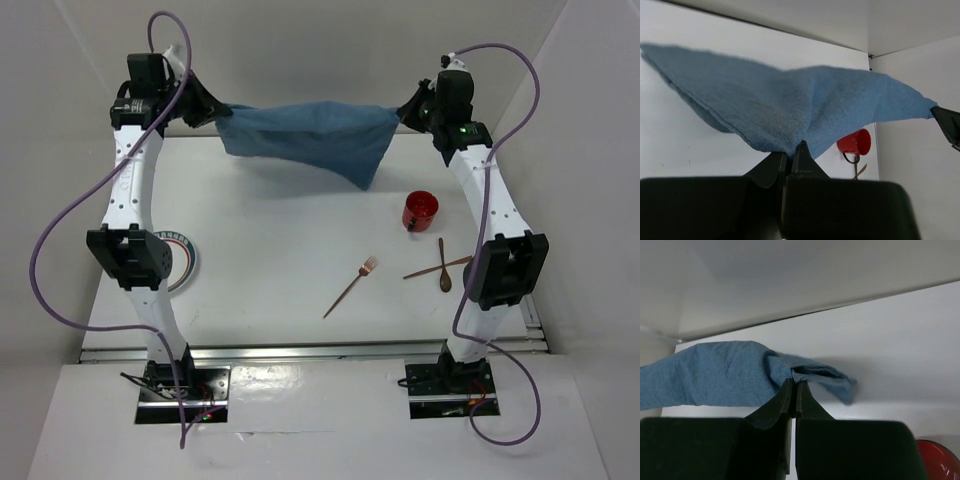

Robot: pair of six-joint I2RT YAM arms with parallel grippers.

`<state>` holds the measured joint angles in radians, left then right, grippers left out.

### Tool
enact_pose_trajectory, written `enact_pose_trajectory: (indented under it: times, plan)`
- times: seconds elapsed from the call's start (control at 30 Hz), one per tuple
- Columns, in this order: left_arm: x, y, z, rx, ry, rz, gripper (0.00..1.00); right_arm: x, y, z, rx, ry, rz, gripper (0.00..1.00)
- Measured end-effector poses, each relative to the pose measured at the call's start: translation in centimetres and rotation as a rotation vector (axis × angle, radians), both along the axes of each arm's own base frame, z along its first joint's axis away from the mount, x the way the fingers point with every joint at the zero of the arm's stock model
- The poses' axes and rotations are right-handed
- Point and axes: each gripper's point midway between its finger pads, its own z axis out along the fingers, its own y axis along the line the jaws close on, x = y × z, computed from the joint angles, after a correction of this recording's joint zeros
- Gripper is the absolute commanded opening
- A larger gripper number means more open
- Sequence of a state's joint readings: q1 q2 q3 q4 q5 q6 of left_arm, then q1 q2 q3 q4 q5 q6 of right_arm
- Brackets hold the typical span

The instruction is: Set the dinner table for one person

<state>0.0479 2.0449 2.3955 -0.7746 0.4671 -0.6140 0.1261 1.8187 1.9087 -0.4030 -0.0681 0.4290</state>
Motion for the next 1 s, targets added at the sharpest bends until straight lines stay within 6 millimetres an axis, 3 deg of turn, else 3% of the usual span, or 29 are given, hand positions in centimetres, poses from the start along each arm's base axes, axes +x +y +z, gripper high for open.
enact_pose_trajectory:
  times: [0.1, 0.17, 0.23, 0.37, 0.43, 0.47, 0.53, 0.57, 0.6, 0.63, 0.77, 0.83, 0.9, 0.93, 1.0]
  plan:
    - [-0.8, -0.2, -0.7, -0.02, 0.014, -0.011, 0.0, -0.9, 0.0, -0.4, 0.003, -0.004, 0.006, 0.0]
    - [-1.7, -0.3, -2.5, -0.029, 0.051, -0.016, 0.0, -2.1, 0.0, -1.9, 0.005, 0.019, 0.011, 0.0]
    - [-3.2, -0.4, -5.4, -0.039, 0.118, -0.019, 0.0, -4.2, -0.1, -4.8, 0.011, 0.078, 0.013, 0.0]
    - [-7.1, -0.5, -13.1, -0.043, 0.306, -0.011, 0.04, -8.6, -0.4, -11.6, 0.022, 0.232, 0.011, 0.0]
    - [-9.2, -0.4, -16.8, -0.038, 0.405, -0.007, 0.17, -11.0, -0.5, -14.5, 0.026, 0.309, 0.009, 0.19]
    - [-10.0, -0.3, -18.2, -0.03, 0.439, -0.005, 0.41, -12.0, -0.4, -15.6, 0.029, 0.338, 0.015, 0.34]
    - [-12.1, -0.3, -20.6, -0.014, 0.507, -0.014, 0.75, -13.8, -0.4, -17.0, 0.038, 0.383, 0.014, 0.63]
    - [-13.0, -0.2, -21.3, -0.003, 0.526, -0.014, 0.91, -14.4, -0.4, -17.3, 0.039, 0.392, 0.016, 0.68]
    - [-13.9, 0.0, -21.8, 0.012, 0.548, -0.009, 1.0, -15.0, -0.4, -17.3, 0.037, 0.397, 0.021, 0.7]
    - [-14.5, 0.2, -21.9, 0.024, 0.562, -0.003, 1.0, -15.4, -0.4, -17.1, 0.037, 0.393, 0.024, 0.7]
    - [-15.2, 1.3, -20.8, 0.091, 0.542, 0.028, 1.0, -15.8, -0.1, -14.9, 0.041, 0.339, 0.035, 0.67]
    - [-15.0, 1.8, -19.9, 0.124, 0.512, 0.044, 0.92, -15.7, 0.5, -14.2, 0.037, 0.317, 0.054, 0.52]
    - [-14.6, 2.0, -19.1, 0.136, 0.485, 0.054, 0.51, -15.4, 1.6, -13.7, 0.031, 0.311, 0.088, 0.39]
    - [-14.4, 2.0, -18.9, 0.143, 0.475, 0.055, 0.33, -15.0, 2.4, -13.5, 0.024, 0.307, 0.111, 0.26]
    - [-14.1, 1.7, -18.9, 0.156, 0.46, 0.044, 0.0, -14.0, 4.1, -13.7, 0.008, 0.317, 0.158, 0.12]
